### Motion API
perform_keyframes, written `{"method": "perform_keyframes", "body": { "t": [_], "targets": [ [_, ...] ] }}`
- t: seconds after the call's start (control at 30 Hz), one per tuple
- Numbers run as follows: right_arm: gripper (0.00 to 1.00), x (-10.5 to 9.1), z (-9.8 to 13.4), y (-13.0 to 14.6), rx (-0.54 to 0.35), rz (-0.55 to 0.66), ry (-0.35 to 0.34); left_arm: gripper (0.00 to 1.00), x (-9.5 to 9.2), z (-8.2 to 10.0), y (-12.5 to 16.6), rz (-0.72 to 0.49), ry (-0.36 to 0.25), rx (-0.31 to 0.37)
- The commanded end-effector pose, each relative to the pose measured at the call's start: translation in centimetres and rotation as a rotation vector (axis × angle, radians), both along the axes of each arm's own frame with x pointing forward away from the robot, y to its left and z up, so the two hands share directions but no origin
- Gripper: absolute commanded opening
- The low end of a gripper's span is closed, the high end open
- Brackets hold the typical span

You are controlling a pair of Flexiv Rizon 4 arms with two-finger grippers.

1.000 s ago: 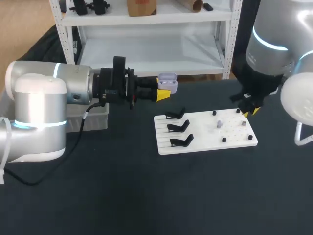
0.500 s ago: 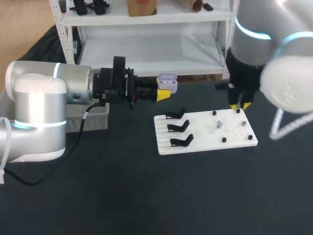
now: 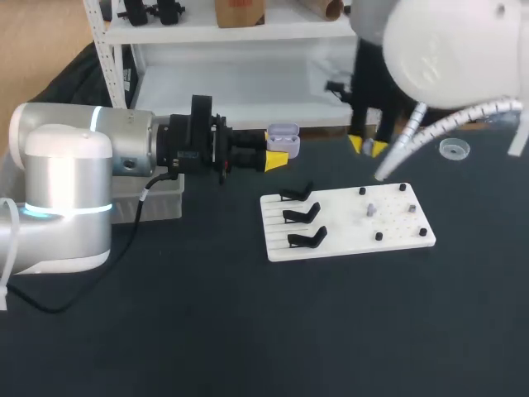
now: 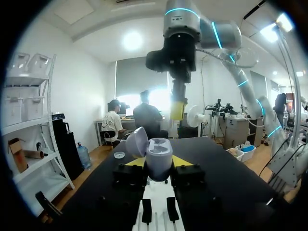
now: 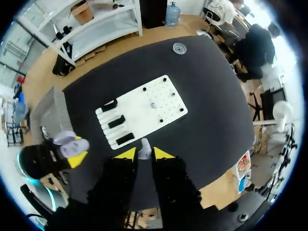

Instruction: Pick up each earbud case from the left stands, insert the matching earbuds, close the lid, and place the case in the box.

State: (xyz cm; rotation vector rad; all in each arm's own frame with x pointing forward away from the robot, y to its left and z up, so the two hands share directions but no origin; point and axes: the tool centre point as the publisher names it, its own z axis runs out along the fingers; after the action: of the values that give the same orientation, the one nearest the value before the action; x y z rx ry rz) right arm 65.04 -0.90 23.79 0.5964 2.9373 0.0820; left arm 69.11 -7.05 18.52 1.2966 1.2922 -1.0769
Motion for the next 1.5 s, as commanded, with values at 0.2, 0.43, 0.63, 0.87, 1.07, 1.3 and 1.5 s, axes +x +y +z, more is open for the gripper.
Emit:
{"method": "perform_keyframes", "body": {
  "t": [0.2, 0.43, 0.63, 0.87, 1.07, 1.3, 1.5],
  "targets": [
    [0.00, -0.7, 0.3, -0.1, 0.009, -0.023, -0.019, 0.00, 0.1, -0.1, 0.0, 0.000, -0.001, -0.002],
    [0.00, -1.0, 0.1, 0.9, -0.070, -0.076, -0.011, 0.00, 0.1, -0.1, 0.0, 0.000, -0.001, -0.002],
    [0.00, -1.1, 1.5, 3.1, -0.211, -0.228, -0.010, 0.00, 0.1, -0.1, 0.0, 0.000, -0.001, -0.002],
    [0.00, -1.3, 3.7, 5.7, -0.078, -0.374, -0.006, 0.00, 0.1, -0.1, 0.0, 0.000, -0.001, -0.002],
    [0.00, -1.3, 3.7, 5.7, -0.078, -0.374, -0.006, 0.00, 0.1, -0.1, 0.0, 0.000, -0.001, -0.002],
    [0.00, -1.3, 3.7, 5.7, -0.078, -0.374, -0.006, 0.00, 0.1, -0.1, 0.0, 0.000, -0.001, -0.002],
    [0.00, -0.8, 3.6, 8.2, -0.072, -0.412, -0.027, 0.00, 0.1, -0.1, 0.0, 0.000, -0.001, -0.002]
  ]
}}
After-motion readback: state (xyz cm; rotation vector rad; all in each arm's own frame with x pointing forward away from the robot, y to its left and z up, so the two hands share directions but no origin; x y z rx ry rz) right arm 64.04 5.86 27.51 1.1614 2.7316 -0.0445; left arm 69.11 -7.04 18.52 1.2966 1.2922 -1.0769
